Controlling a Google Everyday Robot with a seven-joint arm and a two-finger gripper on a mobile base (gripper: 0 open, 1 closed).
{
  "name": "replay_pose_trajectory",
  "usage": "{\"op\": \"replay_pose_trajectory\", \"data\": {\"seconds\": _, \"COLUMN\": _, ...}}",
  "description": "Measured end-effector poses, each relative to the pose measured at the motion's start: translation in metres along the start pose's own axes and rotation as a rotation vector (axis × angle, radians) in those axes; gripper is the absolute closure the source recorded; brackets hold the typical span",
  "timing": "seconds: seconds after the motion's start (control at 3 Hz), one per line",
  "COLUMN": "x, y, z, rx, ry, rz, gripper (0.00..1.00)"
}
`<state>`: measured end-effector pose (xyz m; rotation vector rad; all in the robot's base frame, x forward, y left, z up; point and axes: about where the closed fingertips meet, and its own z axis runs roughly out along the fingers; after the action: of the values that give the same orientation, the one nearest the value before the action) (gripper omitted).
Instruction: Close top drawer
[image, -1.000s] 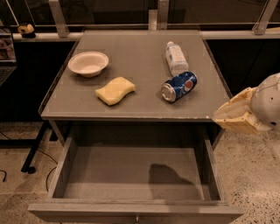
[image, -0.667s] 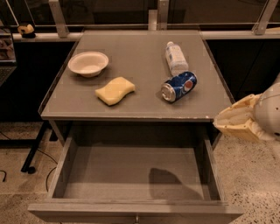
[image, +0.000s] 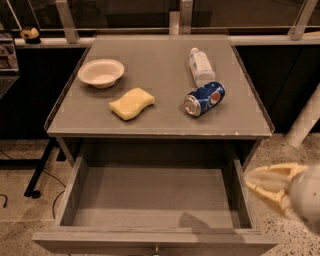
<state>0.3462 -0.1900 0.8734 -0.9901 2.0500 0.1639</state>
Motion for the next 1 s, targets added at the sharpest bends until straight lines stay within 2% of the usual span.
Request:
{"op": "replay_pose_trajectory", "data": {"seconds": 0.33, "x": 0.048, "y": 0.024, "z": 0.02, "rx": 0.002, "ry": -0.007, "rz": 0.091, "gripper": 1.0}}
{"op": "replay_pose_trajectory", "data": {"seconds": 0.67, "x": 0.086, "y": 0.045, "z": 0.04, "rx": -0.049, "ry": -0.008, "rz": 0.156, "gripper": 1.0}}
{"op": "replay_pose_trajectory", "data": {"seconds": 1.0, "x": 0.109, "y": 0.055, "z": 0.059, "rx": -0.1, "ry": -0.008, "rz": 0.199, "gripper": 1.0}}
